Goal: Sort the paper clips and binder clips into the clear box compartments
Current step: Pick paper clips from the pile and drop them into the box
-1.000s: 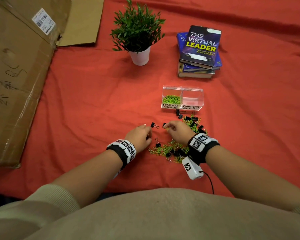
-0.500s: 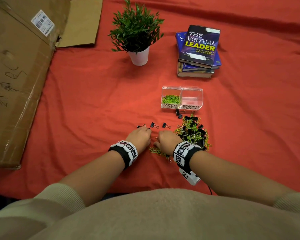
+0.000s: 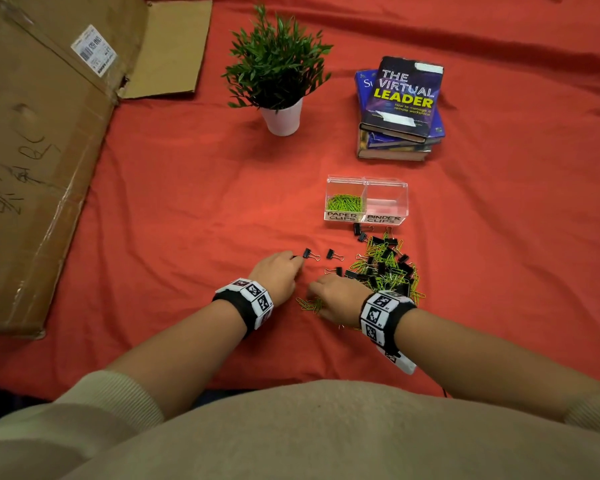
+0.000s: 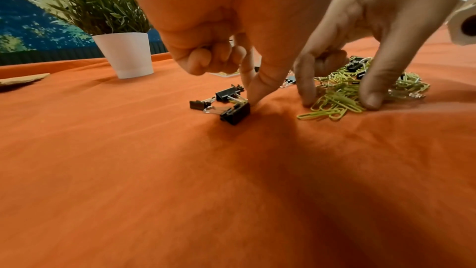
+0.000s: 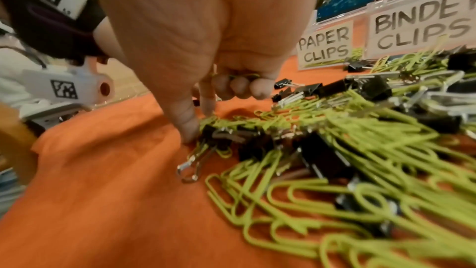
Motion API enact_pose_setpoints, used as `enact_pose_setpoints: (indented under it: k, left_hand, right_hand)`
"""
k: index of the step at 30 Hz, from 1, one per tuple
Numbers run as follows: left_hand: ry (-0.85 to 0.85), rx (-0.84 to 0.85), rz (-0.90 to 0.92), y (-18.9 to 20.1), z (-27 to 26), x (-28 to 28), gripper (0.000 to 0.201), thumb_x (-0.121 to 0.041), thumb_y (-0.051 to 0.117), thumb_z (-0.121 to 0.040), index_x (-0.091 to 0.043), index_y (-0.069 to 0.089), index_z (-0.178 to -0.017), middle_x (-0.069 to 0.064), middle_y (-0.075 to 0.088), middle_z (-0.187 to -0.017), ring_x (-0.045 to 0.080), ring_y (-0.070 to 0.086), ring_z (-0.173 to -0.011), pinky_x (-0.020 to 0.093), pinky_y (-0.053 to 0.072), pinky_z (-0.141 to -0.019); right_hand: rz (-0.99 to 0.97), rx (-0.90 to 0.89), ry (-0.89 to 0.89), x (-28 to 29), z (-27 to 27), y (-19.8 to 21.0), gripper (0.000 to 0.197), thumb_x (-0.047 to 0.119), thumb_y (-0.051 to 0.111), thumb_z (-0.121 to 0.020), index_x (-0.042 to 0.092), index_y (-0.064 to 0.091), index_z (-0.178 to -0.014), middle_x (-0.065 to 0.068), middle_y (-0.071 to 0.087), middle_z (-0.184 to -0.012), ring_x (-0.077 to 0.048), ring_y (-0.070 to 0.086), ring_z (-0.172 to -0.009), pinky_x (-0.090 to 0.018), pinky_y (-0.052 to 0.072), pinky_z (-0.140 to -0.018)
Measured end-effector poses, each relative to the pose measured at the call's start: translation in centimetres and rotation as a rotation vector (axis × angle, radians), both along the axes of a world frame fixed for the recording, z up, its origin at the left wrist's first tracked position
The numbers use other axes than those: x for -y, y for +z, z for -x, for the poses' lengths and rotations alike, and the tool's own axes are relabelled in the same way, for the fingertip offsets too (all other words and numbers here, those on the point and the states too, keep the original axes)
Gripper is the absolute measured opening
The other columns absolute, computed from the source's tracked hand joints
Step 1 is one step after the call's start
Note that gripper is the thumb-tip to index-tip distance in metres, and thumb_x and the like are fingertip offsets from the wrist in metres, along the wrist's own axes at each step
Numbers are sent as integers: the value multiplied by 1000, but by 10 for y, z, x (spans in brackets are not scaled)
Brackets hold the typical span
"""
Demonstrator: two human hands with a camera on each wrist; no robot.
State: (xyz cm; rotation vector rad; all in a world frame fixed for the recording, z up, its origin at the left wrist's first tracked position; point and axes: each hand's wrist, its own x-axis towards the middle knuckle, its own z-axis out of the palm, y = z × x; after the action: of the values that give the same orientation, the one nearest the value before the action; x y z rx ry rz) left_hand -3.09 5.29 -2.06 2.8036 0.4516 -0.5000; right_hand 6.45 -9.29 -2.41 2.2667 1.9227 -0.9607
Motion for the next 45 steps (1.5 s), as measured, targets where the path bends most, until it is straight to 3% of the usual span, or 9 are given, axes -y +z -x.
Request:
enact_pose_setpoints:
  k: [11,13,18,21,24,29,37,41,45]
  left_hand:
    - [-149,-72,-176,-1,-1,6,28,-2,37,-91,-6,50,-116,12,52,-117,32,53,-110,39,42,-87]
    - [-119,-51,-152,-3,-1,3,26,-5,39,-92,-9,50,-115,11,52,-117,30,54,-109,39,43,-88]
    - [156,16,22,0,0,-15,16,-13,46,-89,-11,56,-102,11,57,-107,32,56,-102,41,44,-85]
    - [342,23,76,1,1,-23,12,-22,53,-87,-13,59,-94,10,58,-104,31,57,-98,39,46,-86]
    - [381,-14,55,-2,-2,-19,23,-36,60,-84,-14,60,-91,10,59,-104,30,58,-99,38,48,-84]
    - [360,-34,-12,-10,-10,-5,28,-32,55,-88,-8,61,-102,13,58,-110,32,58,-103,39,47,-83]
    - [406,75,150,-3,-21,-11,14,-19,52,-87,-9,61,-90,13,61,-101,33,59,-96,41,47,-85]
    - [503,161,184,5,-25,-17,15,-17,51,-88,-8,62,-90,12,62,-99,31,59,-93,39,46,-80]
    - [524,46,168,7,-19,-17,10,-20,59,-82,-11,63,-80,11,67,-94,31,61,-90,35,48,-76]
  right_hand:
    - [32,-42,-126,12,7,-6,29,27,55,-92,4,52,-109,-14,54,-115,-30,49,-112,-39,43,-93]
    - [40,-149,-231,9,5,-3,21,25,58,-91,6,56,-99,-10,56,-106,-25,52,-103,-36,43,-90]
    - [42,-416,-542,4,-22,15,13,23,62,-89,16,57,-78,11,62,-76,-6,57,-72,-20,44,-63]
    - [59,-628,-716,5,-36,20,15,22,70,-83,16,59,-76,1,64,-71,-10,54,-59,-19,43,-54]
    - [19,-829,-843,6,-42,25,15,13,74,-79,13,59,-75,-6,62,-66,-11,52,-50,-19,44,-49]
    - [-42,-1185,-987,7,-48,29,5,0,67,-81,3,65,-84,-9,63,-75,-15,56,-60,-20,45,-51]
    - [-51,-1551,-1179,9,-51,29,22,-4,51,-91,-7,58,-111,-11,61,-76,-17,61,-65,-20,53,-55]
    - [-24,-1646,-1224,7,-47,28,20,0,38,-89,1,58,-91,-8,54,-73,-16,57,-60,-22,50,-52]
    - [69,-1634,-1179,5,-40,28,24,18,40,-91,9,56,-75,-3,51,-65,-13,50,-54,-21,44,-49]
